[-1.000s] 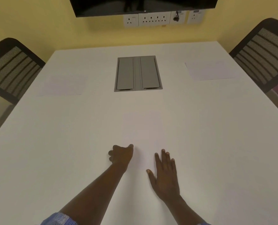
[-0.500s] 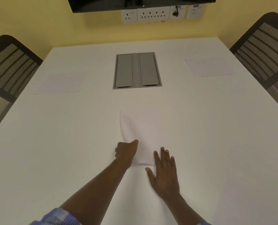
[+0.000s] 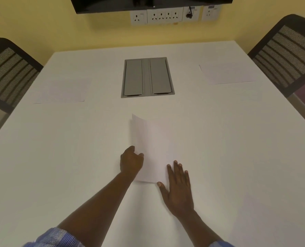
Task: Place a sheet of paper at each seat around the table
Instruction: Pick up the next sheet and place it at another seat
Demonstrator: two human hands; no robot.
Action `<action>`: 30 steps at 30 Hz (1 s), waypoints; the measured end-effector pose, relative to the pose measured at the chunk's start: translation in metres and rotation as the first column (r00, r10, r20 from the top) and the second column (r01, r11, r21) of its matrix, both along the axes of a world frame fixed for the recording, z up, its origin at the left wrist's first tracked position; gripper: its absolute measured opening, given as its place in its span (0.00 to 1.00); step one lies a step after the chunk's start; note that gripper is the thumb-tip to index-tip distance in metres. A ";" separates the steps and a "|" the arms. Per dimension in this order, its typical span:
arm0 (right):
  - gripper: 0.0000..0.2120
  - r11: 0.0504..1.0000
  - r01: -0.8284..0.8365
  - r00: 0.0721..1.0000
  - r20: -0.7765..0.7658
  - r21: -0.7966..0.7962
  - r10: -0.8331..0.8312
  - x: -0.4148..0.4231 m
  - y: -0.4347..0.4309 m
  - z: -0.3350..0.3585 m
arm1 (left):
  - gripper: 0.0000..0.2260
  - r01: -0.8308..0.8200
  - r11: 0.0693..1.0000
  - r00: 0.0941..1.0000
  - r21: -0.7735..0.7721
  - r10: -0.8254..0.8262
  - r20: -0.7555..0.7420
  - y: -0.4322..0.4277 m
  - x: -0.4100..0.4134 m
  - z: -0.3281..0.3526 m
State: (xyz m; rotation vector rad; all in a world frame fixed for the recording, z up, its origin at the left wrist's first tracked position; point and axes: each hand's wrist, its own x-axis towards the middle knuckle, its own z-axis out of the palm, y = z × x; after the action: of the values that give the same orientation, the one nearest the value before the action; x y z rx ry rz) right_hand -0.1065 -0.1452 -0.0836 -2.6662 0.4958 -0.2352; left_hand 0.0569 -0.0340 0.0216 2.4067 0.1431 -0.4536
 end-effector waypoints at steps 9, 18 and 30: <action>0.33 0.800 0.340 0.918 0.011 0.494 -0.397 0.008 -0.001 0.068 | 0.13 0.222 0.975 0.962 0.000 -0.219 0.165 0.027 -0.027 0.045; 0.23 -0.067 0.385 0.778 -0.363 0.921 -0.513 -0.034 0.021 0.128 | 0.04 0.323 0.933 0.945 -0.157 -0.310 0.102 0.110 -0.087 0.121; 0.04 -0.118 0.320 0.879 -0.341 0.940 -0.333 -0.140 0.107 0.181 | 0.09 0.031 0.986 0.985 -0.165 -0.058 -0.164 0.241 -0.185 0.142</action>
State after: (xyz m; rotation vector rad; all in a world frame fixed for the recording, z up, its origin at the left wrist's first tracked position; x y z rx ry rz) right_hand -0.2462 -0.0385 0.0973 -0.9557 0.8864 0.0298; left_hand -0.1282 0.2068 0.1638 2.2149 0.1218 -0.6647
